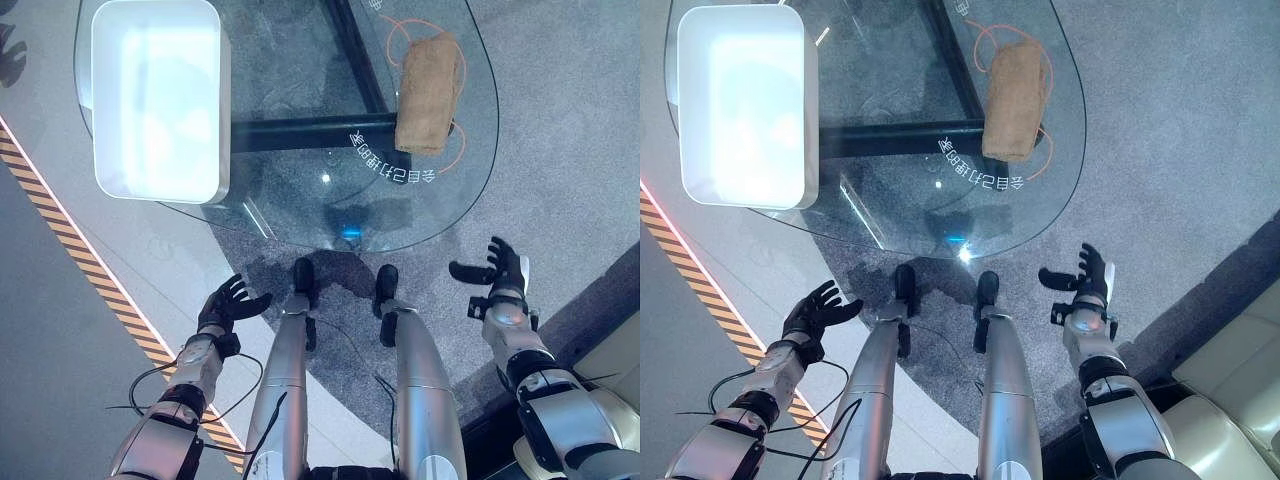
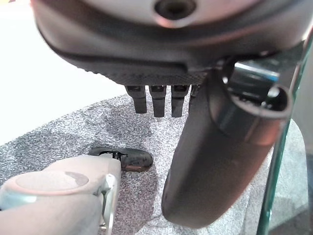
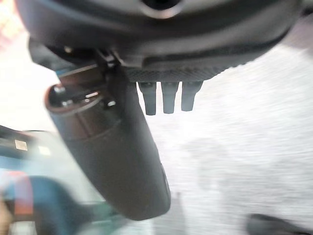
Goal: Wipe the table with a cloth and put it in the basket.
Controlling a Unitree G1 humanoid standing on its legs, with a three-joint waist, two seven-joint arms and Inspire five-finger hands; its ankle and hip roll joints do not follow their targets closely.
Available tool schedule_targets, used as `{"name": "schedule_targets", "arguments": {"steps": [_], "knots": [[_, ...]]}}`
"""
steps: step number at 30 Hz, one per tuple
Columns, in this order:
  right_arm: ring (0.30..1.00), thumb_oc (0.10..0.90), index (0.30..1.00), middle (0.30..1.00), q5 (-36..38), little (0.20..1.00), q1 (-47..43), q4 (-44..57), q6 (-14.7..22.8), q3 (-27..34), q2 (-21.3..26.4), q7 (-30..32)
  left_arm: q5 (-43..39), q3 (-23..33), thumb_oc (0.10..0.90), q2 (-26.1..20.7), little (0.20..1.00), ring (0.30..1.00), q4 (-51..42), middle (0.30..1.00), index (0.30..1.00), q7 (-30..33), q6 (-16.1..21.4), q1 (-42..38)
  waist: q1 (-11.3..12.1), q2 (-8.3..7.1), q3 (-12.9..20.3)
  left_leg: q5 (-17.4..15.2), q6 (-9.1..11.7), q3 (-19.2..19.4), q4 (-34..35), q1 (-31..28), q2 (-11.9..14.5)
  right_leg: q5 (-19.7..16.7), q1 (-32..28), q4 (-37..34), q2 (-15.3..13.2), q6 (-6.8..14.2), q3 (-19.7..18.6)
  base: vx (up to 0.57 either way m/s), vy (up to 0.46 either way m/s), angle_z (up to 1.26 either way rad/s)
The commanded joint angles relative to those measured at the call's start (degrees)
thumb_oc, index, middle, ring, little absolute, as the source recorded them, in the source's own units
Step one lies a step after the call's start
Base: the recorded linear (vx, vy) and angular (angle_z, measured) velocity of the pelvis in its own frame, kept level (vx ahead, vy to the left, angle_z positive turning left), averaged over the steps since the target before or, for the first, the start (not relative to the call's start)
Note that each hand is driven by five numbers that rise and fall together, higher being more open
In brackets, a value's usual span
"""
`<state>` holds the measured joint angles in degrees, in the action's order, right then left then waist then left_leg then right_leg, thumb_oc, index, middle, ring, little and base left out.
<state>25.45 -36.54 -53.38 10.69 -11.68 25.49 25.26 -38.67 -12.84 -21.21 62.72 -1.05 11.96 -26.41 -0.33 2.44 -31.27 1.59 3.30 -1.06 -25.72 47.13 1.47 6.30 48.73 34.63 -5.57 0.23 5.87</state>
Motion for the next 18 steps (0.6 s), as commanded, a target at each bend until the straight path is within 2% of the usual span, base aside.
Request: {"name": "schedule_targets", "arguments": {"steps": [1,7,12,18], "knots": [[0.900,0.800,0.900,0.900,2.1,0.900,-0.4,9.0,4.6,0.4,4.9,7.5,-2.7,0.5,0.800,-0.9,0.900,0.900,-0.6,0.900,0.900,2.2,2.7,3.9,-0.3,-0.50,1.5,-4.9,-1.1,2.3,-3.6,-0.9,-2.2,-2.0,-2.0,-4.4,2.1,0.3,0.5,-0.02,0.039,-0.01],[0.900,0.800,0.900,0.900,-0.8,0.900,-6.8,17.5,4.8,-1.9,4.5,12.4,-3.1,-0.6,0.800,0.6,0.900,0.900,-0.2,0.900,0.900,2.5,3.9,3.5,-0.2,0.33,1.5,-4.3,-1.0,2.7,-1.7,-1.8,-2.6,-1.8,-2.5,-5.9,2.1,0.1,0.7,-0.02,0.045,-0.01],[0.900,0.800,0.900,0.900,-4.8,0.900,-11.0,22.7,2.4,-3.3,3.7,17.1,-3.3,-0.9,0.800,2.1,0.900,0.900,0.4,0.900,0.900,2.3,4.9,3.6,0.2,0.97,1.5,-4.0,-1.0,3.1,-0.5,-2.4,-2.9,-1.5,-2.9,-6.7,1.9,-0.1,0.9,0.00,0.048,-0.01],[0.900,0.800,0.900,0.900,-7.5,0.900,-13.4,24.7,-1.1,-5.3,3.1,18.9,-3.3,-1.3,0.800,3.3,0.900,0.900,0.2,0.900,0.900,2.1,5.2,3.9,0.4,1.54,1.5,-3.5,-0.9,3.6,1.1,-3.5,-3.2,-1.6,-3.8,-8.0,1.7,-0.3,1.1,0.02,0.041,0.00]]}}
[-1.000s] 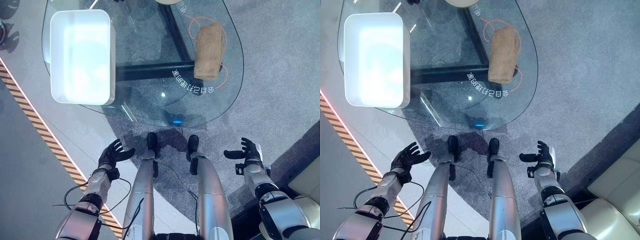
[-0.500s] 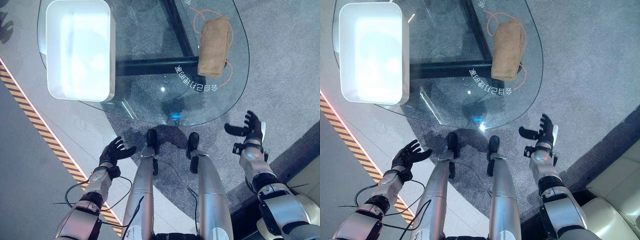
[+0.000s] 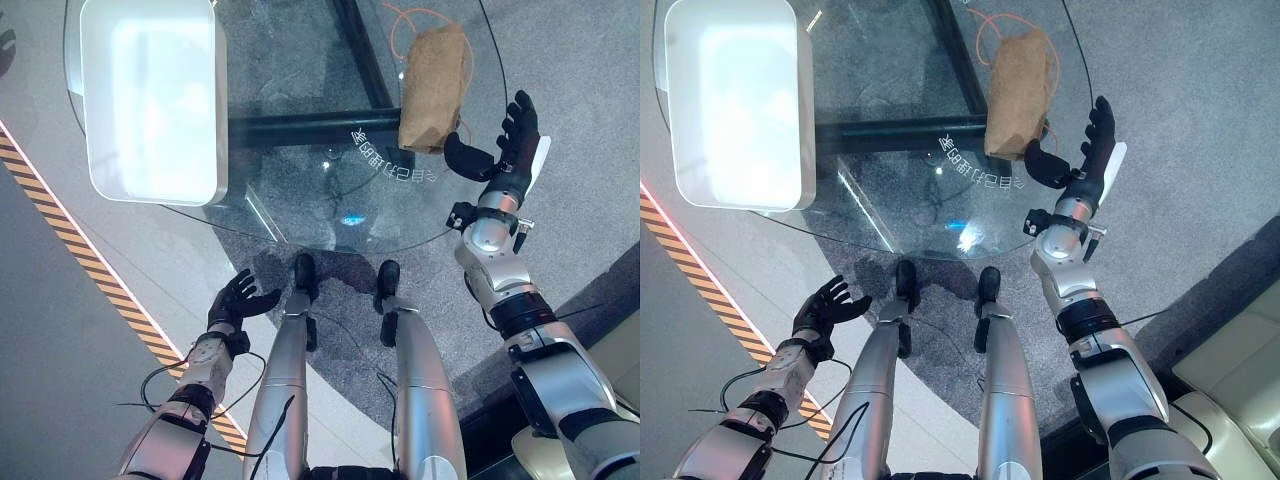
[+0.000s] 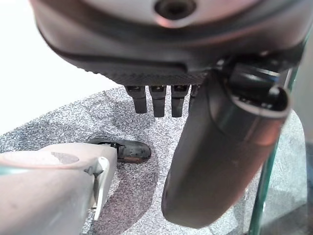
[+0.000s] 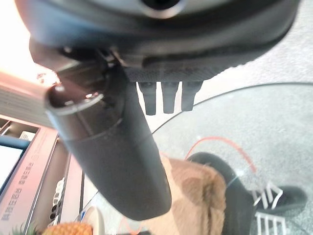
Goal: Wipe the table with a cloth and put it in the basket.
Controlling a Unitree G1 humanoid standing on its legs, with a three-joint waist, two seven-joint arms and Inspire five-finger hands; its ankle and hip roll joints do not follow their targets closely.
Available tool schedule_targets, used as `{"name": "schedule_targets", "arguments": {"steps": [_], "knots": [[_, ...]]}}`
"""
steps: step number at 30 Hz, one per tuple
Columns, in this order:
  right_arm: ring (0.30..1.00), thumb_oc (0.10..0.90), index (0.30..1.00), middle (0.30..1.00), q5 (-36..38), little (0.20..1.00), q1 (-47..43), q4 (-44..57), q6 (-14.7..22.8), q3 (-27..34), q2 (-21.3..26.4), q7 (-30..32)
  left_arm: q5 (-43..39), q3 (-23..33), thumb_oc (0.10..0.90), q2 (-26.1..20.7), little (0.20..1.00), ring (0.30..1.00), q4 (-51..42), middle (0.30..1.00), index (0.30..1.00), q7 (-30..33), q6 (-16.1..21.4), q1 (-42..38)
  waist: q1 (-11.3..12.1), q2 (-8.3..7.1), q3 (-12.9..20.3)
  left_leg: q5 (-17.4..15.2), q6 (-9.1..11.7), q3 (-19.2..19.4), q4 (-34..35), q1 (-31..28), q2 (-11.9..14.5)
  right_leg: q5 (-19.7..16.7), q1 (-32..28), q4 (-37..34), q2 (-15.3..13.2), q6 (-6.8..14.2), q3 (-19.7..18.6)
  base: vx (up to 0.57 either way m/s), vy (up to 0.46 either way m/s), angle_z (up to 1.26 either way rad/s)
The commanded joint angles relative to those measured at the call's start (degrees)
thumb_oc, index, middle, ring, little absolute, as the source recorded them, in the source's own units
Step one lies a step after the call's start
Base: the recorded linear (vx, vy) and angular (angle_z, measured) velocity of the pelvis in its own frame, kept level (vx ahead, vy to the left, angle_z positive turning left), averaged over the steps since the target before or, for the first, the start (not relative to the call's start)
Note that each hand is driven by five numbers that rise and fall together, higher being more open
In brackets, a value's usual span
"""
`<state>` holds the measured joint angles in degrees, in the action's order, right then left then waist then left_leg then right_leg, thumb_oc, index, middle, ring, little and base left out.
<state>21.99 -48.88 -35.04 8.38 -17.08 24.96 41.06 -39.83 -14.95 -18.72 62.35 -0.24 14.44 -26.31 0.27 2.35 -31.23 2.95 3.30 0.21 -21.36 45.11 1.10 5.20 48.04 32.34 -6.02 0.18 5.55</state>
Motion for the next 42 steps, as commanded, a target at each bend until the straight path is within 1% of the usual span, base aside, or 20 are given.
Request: {"name": "schedule_targets", "arguments": {"steps": [1,5,10,17,24,26,32,37,42], "knots": [[0.900,0.800,0.900,0.900,-4.4,0.900,-1.2,6.4,0.8,-0.3,3.5,3.1,-2.1,0.6,0.800,0.9,0.900,0.900,0.5,0.900,0.900,1.4,2.7,3.9,-0.1,1.73,1.4,-4.9,-0.9,2.5,-3.1,-1.7,-2.9,-0.5,-3.3,-5.9,2.1,-0.3,1.5,0.02,0.026,-0.04],[0.900,0.800,0.900,0.900,-4.9,0.900,-2.5,6.7,-1.9,-2.0,3.4,3.1,-2.1,0.3,0.800,1.1,0.900,0.900,0.3,0.900,0.900,1.3,2.5,3.7,0.1,1.96,1.4,-4.7,-1.0,2.9,-2.4,-2.3,-3.0,-0.6,-3.7,-6.5,1.8,-0.3,1.9,0.00,0.000,0.00],[0.900,0.800,0.900,0.900,-2.8,0.900,-4.6,5.6,-4.9,-3.9,2.9,2.7,-1.9,-0.3,0.800,1.2,0.900,0.900,0.1,0.900,0.900,1.2,1.8,3.4,0.4,2.25,1.4,-4.6,-1.0,3.2,-2.1,-2.8,-3.1,-0.7,-4.1,-6.7,1.5,-0.5,2.2,0.00,0.000,0.00],[0.900,0.800,0.900,0.900,-0.9,0.900,-9.7,1.2,-11.2,-6.4,2.1,3.3,-1.5,-1.4,0.800,1.9,0.900,0.900,-0.5,0.900,0.900,1.4,1.0,3.6,1.6,2.82,1.4,-4.3,-1.1,3.4,-1.6,-3.5,-3.2,-0.7,-4.8,-6.7,1.2,-0.6,2.6,0.01,0.003,0.01],[0.900,0.800,0.900,0.900,3.5,0.900,-14.6,-4.2,-14.5,-8.4,1.1,4.3,-0.8,-2.2,0.800,2.1,0.900,0.900,-0.8,0.900,0.900,1.2,0.1,3.5,3.1,3.42,1.4,-4.2,-1.3,3.2,-1.4,-4.0,-3.5,-0.5,-5.2,-6.1,0.8,-0.8,3.3,0.01,0.005,0.03],[0.900,0.800,0.900,0.900,5.4,0.900,-15.7,-5.6,-15.0,-8.6,0.9,4.9,-0.8,-2.7,0.800,2.3,0.900,0.900,-0.8,0.900,0.900,1.2,0.0,3.5,3.3,3.56,1.4,-4.2,-1.3,3.2,-1.4,-4.2,-3.5,-0.5,-5.4,-6.0,0.7,-0.9,3.4,0.03,0.012,0.04],[0.900,0.800,0.900,0.900,12.9,0.900,-17.3,-8.9,-14.0,-8.3,-0.2,6.3,-0.6,-3.3,0.800,2.6,0.900,0.900,-1.0,0.900,0.900,1.1,-0.1,4.0,3.9,4.08,1.4,-4.2,-1.5,3.2,-1.3,-4.6,-3.7,-0.4,-5.3,-5.3,0.6,-1.0,3.5,0.03,0.019,0.01],[0.900,0.800,0.900,0.900,12.7,0.900,-18.3,-10.2,-13.5,-7.9,-0.7,8.7,-1.0,-3.9,0.800,3.0,0.900,0.900,-1.2,0.900,0.900,1.4,-0.1,4.1,4.1,4.42,1.4,-4.2,-1.7,3.3,-1.5,-4.4,-3.7,-0.4,-5.0,-5.0,0.5,-0.9,3.4,0.00,0.000,0.00],[0.900,0.800,0.900,0.900,11.9,0.900,-19.1,-10.8,-14.2,-8.1,-0.7,9.9,-1.0,-4.2,0.800,3.2,0.900,0.900,-1.3,0.900,0.900,1.5,-0.2,4.2,4.3,4.66,1.4,-4.1,-1.8,3.1,-1.6,-4.3,-3.9,-0.4,-4.7,-4.7,0.6,-0.9,3.5,0.00,0.000,0.00]]}}
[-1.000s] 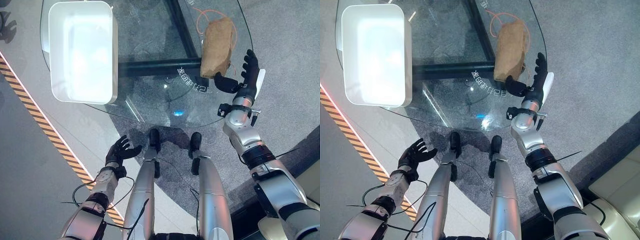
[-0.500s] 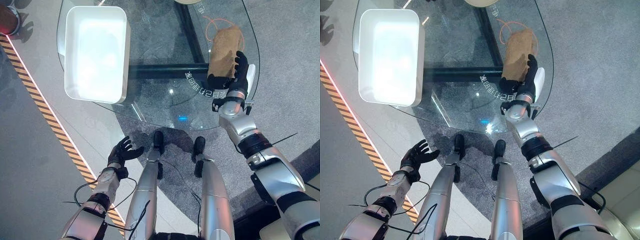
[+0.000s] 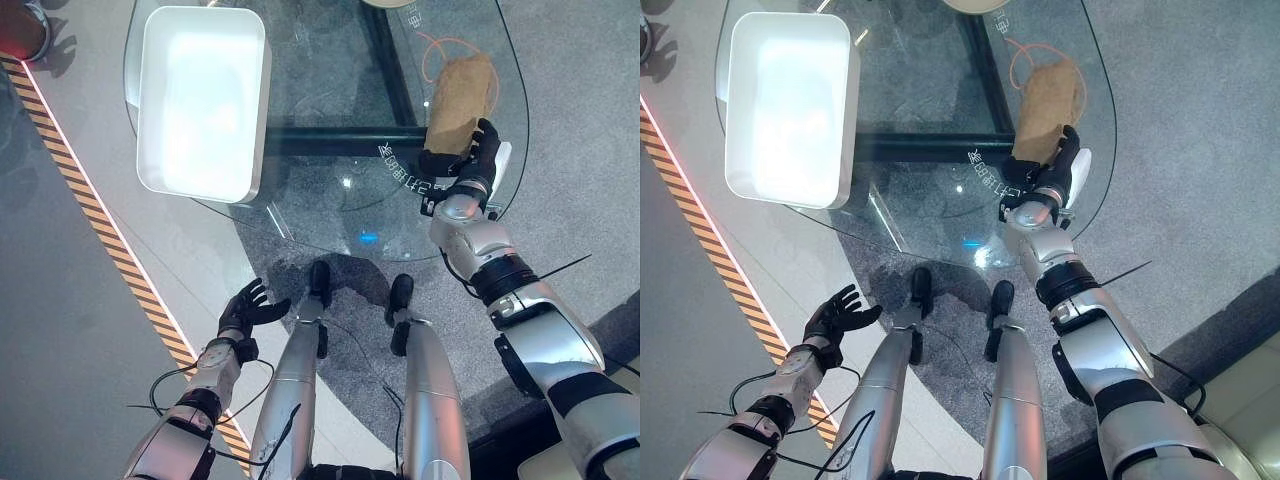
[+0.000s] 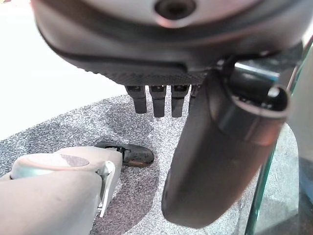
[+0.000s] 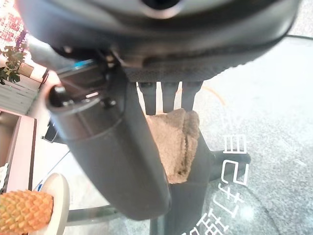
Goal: Wipe the table with a cloth and put it in the basket.
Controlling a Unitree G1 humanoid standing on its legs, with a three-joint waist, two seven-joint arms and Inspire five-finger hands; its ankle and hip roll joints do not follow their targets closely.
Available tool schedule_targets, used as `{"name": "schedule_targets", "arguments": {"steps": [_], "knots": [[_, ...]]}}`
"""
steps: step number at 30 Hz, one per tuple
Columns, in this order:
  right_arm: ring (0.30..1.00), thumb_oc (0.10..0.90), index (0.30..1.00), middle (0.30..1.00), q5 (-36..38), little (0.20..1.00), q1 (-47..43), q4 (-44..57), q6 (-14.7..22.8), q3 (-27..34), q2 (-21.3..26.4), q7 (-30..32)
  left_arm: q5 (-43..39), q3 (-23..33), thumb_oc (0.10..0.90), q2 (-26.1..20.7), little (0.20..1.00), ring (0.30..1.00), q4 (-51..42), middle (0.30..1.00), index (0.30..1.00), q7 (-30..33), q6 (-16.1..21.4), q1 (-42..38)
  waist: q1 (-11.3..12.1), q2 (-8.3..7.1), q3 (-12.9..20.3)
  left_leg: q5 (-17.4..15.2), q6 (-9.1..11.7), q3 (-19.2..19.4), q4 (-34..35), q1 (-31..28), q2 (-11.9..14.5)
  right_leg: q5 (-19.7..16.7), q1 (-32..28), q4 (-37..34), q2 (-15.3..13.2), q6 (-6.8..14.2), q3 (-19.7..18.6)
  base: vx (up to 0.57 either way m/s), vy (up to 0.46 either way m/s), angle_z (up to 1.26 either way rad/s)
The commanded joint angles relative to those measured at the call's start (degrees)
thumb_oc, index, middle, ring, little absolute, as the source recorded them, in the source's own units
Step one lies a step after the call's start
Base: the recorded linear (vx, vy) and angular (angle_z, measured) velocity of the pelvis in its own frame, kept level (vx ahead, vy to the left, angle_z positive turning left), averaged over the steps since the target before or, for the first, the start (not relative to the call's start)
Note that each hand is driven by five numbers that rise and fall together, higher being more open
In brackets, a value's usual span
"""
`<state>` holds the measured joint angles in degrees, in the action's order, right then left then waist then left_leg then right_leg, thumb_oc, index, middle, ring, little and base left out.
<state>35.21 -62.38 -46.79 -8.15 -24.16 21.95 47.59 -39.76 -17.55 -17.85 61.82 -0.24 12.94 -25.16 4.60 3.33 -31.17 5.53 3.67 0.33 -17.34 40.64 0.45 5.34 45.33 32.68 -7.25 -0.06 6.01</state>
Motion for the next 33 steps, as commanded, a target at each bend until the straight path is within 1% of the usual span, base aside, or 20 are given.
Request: {"name": "schedule_targets", "arguments": {"steps": [1,3,4,11,21,23,28,33], "knots": [[0.900,0.800,0.900,0.900,-1.7,0.900,-6.1,0.8,2.0,-1.2,2.4,3.6,-1.1,-1.9,0.800,2.4,0.900,0.900,-0.9,0.900,0.900,1.6,1.3,3.1,0.1,3.80,1.4,-6.6,-2.2,3.0,-5.6,0.3,-3.3,-0.6,-1.9,-5.0,1.8,-0.7,3.0,0.00,0.000,0.00],[0.900,0.800,0.900,0.900,-2.0,0.900,-6.4,0.5,1.7,-1.3,2.4,3.5,-1.2,-2.0,0.800,2.4,0.900,0.900,-1.0,0.900,0.900,1.6,1.3,3.2,0.1,3.89,1.4,-6.6,-2.2,3.0,-5.6,0.4,-3.3,-0.6,-1.7,-4.8,1.8,-0.7,3.0,0.00,0.000,0.00],[0.900,0.800,0.900,0.900,-3.0,0.900,-7.1,0.1,1.0,-1.9,2.3,3.8,-1.2,-2.3,0.800,2.5,0.900,0.900,-1.5,0.900,0.900,1.7,1.0,3.2,0.3,4.09,1.4,-6.5,-2.3,3.0,-5.4,0.4,-3.4,-0.6,-1.6,-4.8,1.8,-0.6,3.1,0.00,0.000,0.00],[0.900,0.800,0.900,0.900,-3.8,0.900,-8.3,-0.2,0.0,-3.1,2.0,4.6,-1.6,-3.1,0.800,2.9,0.900,0.900,-2.2,0.900,0.900,1.9,1.0,3.4,0.7,4.53,1.4,-6.4,-2.4,2.8,-5.5,0.8,-3.6,-0.5,-1.0,-4.3,1.6,-0.6,3.2,0.00,0.003,0.00],[0.900,0.800,0.900,0.900,-6.3,0.900,-10.9,-3.1,-3.1,-4.8,1.9,7.8,-2.2,-3.8,0.800,3.3,0.900,0.900,-2.5,0.900,0.900,1.3,1.1,3.5,1.3,5.10,1.4,-6.6,-2.6,2.5,-6.1,1.2,-3.9,-0.5,-0.5,-3.6,1.4,-0.6,3.3,0.01,0.005,0.02],[0.900,0.800,0.900,0.900,-6.4,0.900,-11.1,-3.6,-3.3,-4.9,2.0,7.8,-2.4,-4.0,0.800,3.4,0.900,0.900,-2.5,0.900,0.900,1.2,1.3,3.6,1.4,5.19,1.4,-6.6,-2.6,2.4,-6.2,1.3,-3.9,-0.5,-0.3,-3.5,1.4,-0.6,3.3,0.00,0.000,0.00],[0.900,0.800,0.900,0.900,-9.4,0.900,-12.5,-6.4,-5.1,-6.0,2.2,7.8,-2.7,-4.5,0.800,3.9,0.900,0.900,-2.8,0.900,0.900,1.4,1.5,3.6,1.9,5.46,1.4,-6.5,-2.7,2.1,-6.2,1.6,-4.1,-0.5,0.0,-3.4,1.4,-0.6,3.5,0.00,0.003,0.02],[0.900,0.800,0.900,0.900,-8.6,0.900,-13.2,-7.5,-5.5,-6.6,1.9,6.9,-3.2,-5.2,0.800,3.8,0.900,0.900,-3.2,0.900,0.900,1.2,1.3,3.5,2.2,5.68,1.4,-6.3,-2.7,1.9,-6.2,1.9,-4.2,-0.5,0.3,-3.2,1.3,-0.6,3.8,0.00,0.004,0.02]]}}
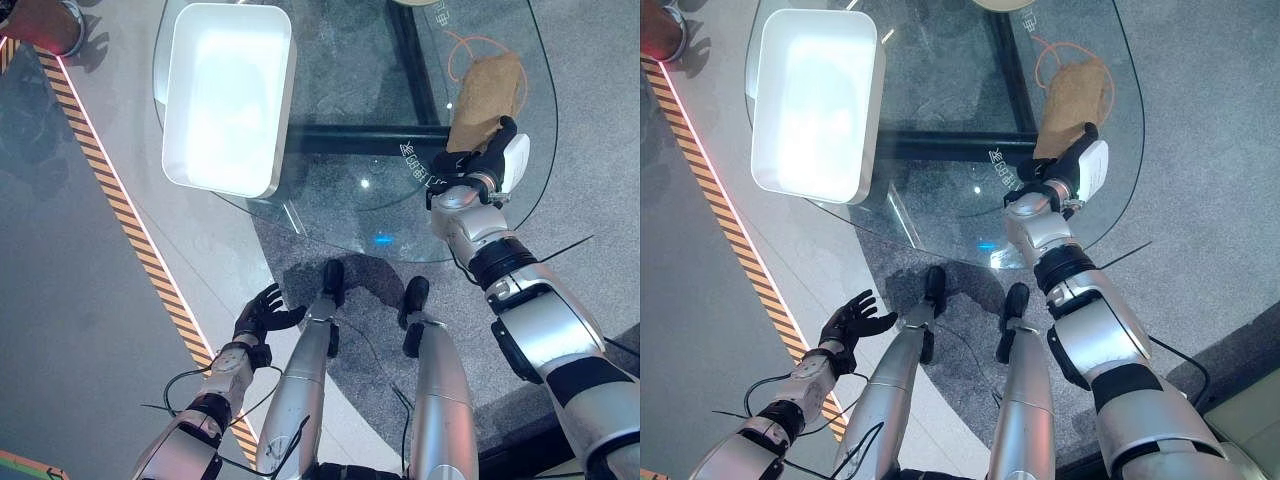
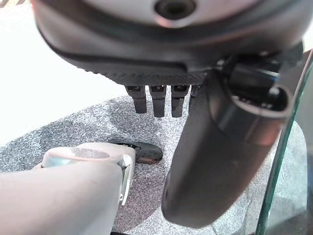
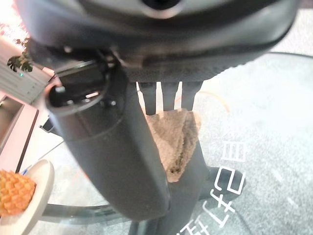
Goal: Wipe the table with a cloth and put it in the basket.
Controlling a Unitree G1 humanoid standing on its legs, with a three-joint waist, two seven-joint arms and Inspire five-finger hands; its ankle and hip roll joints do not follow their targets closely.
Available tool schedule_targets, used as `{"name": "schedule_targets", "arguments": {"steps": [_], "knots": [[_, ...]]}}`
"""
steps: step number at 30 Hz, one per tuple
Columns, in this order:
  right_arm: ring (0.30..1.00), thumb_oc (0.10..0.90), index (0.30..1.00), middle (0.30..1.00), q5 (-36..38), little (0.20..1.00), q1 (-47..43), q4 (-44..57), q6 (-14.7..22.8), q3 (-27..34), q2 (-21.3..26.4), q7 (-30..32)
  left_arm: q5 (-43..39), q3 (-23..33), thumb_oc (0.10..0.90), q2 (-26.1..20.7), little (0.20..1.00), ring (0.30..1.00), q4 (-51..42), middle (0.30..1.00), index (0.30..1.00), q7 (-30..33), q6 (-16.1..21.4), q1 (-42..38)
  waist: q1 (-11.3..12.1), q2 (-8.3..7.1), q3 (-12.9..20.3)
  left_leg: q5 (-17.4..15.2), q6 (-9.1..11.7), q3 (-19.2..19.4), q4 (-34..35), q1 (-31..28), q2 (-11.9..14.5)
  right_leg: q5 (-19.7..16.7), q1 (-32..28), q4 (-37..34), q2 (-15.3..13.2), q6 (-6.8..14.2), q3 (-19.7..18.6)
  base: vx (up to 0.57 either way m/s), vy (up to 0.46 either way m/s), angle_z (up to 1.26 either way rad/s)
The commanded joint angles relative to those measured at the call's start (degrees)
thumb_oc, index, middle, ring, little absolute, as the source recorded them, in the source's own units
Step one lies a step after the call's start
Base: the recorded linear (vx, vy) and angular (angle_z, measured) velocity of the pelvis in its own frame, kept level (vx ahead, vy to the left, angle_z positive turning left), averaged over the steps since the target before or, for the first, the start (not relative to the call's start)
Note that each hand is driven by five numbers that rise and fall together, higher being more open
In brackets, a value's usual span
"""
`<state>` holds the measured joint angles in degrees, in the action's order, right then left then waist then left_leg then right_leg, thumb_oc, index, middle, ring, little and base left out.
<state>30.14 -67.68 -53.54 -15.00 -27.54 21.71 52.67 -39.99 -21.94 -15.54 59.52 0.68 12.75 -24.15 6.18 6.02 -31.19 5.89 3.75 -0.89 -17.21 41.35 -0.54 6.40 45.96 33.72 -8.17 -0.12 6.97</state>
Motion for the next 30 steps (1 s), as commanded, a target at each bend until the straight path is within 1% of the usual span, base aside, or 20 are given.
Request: {"name": "schedule_targets", "arguments": {"steps": [1,12,21,30], "knots": [[0.900,0.800,0.900,0.900,-3.7,0.900,-8.0,-1.2,1.2,-3.3,2.0,1.8,-3.1,-1.0,0.800,1.5,0.900,0.900,-0.8,0.900,0.900,0.2,1.6,2.5,0.7,3.03,1.4,-6.6,-2.8,3.0,-6.2,1.2,-3.3,-1.6,-0.4,-4.3,2.2,-0.5,2.8,0.00,0.000,0.00],[0.900,0.800,0.900,0.900,-4.2,0.900,-7.8,-4.4,0.7,-4.3,1.2,0.6,-3.6,-1.7,0.800,1.9,0.900,0.900,-0.9,0.900,0.900,0.2,1.7,2.0,1.1,3.68,1.4,-6.3,-2.9,3.1,-6.2,2.1,-3.2,-1.6,0.8,-3.7,1.9,-0.4,3.0,0.00,0.006,0.02],[0.900,0.800,0.900,0.900,-2.4,0.900,-8.0,-6.7,2.0,-4.4,0.8,-1.4,-3.7,-2.3,0.800,2.0,0.900,0.900,-0.9,0.900,0.900,0.1,1.9,1.9,1.5,3.98,1.4,-6.0,-2.9,2.9,-5.7,2.2,-3.4,-2.0,0.9,-4.3,1.8,-0.2,3.3,0.00,0.000,0.00],[0.900,0.800,0.900,0.900,-1.9,0.900,-7.7,-8.8,0.7,-4.5,1.1,-4.2,-3.8,-2.4,0.800,2.0,0.900,0.900,-1.1,0.900,0.900,0.0,2.3,2.0,1.5,4.30,1.4,-5.9,-2.9,3.2,-5.6,2.3,-3.3,-2.1,1.2,-4.2,1.5,0.0,3.3,0.00,0.000,0.00]]}}
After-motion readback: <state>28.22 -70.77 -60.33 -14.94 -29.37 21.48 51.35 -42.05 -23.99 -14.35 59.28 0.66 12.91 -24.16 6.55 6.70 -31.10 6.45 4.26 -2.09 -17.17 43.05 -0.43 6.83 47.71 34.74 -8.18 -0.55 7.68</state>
